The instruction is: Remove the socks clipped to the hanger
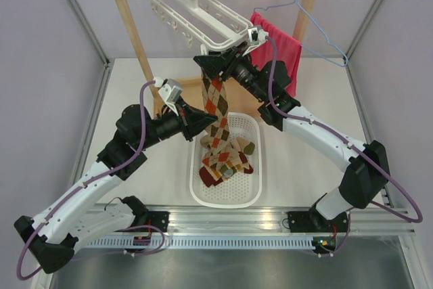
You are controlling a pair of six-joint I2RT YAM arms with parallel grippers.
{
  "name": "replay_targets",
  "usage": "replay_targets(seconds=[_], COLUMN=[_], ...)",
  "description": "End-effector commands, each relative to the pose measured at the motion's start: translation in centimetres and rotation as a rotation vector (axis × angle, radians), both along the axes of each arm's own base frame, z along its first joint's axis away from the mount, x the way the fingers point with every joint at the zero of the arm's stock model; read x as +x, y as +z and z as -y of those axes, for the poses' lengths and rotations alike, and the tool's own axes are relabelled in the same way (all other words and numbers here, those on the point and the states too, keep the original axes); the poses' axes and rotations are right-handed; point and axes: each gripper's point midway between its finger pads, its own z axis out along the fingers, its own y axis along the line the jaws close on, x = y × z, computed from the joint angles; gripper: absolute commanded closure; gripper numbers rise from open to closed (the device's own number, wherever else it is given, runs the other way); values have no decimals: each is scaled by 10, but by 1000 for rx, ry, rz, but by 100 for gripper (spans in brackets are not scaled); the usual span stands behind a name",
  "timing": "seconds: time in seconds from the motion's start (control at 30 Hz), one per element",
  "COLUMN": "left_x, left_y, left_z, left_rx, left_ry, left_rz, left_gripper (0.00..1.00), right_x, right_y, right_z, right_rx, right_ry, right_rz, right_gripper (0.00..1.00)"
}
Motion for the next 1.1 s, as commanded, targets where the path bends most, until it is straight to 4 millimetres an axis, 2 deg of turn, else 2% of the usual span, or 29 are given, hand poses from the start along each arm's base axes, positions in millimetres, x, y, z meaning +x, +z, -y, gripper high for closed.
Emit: replay_targets(seconds=[0.0, 0.17, 0.27, 0.47, 0.57, 0.67, 0.7, 0.77, 0.93, 1.03, 1.07], left_x=[-11, -10, -10, -9, -9, -8, -9, -8, -8, -6, -5], left_y=[25, 23, 21, 16, 13, 11, 11, 9, 7, 6, 4], left_z=[-2, -1, -1, 0, 0, 1, 0, 0, 0, -1, -1], left_rx=[-58, -54, -52, -45, -42, -39, -40, -37, -35, -31, -27], left_ry=[-39, -39, -37, -39, -39, -39, -39, -37, -34, -23, -18], left_rz=[30, 25, 23, 11, 7, 2, 3, 0, -3, 0, -2], left_gripper=[98, 98, 98, 98, 98, 98, 98, 98, 98, 98, 98], right_x=[-3, -1, 0, 1, 4, 5, 6, 7, 6, 4, 5], right_y=[35, 37, 38, 34, 30, 28, 27, 26, 23, 21, 19], right_z=[3, 6, 9, 18, 17, 17, 17, 17, 18, 18, 19], right_rx=[62, 78, 90, 118, 120, 118, 117, 116, 107, 96, 90], right_ry=[-7, -24, -41, -77, -86, -86, -88, -95, -95, -95, -100], right_rz=[70, 72, 70, 59, 47, 44, 43, 42, 44, 41, 37], right_gripper=[33, 34, 38, 60, 76, 86, 94, 99, 99, 86, 73])
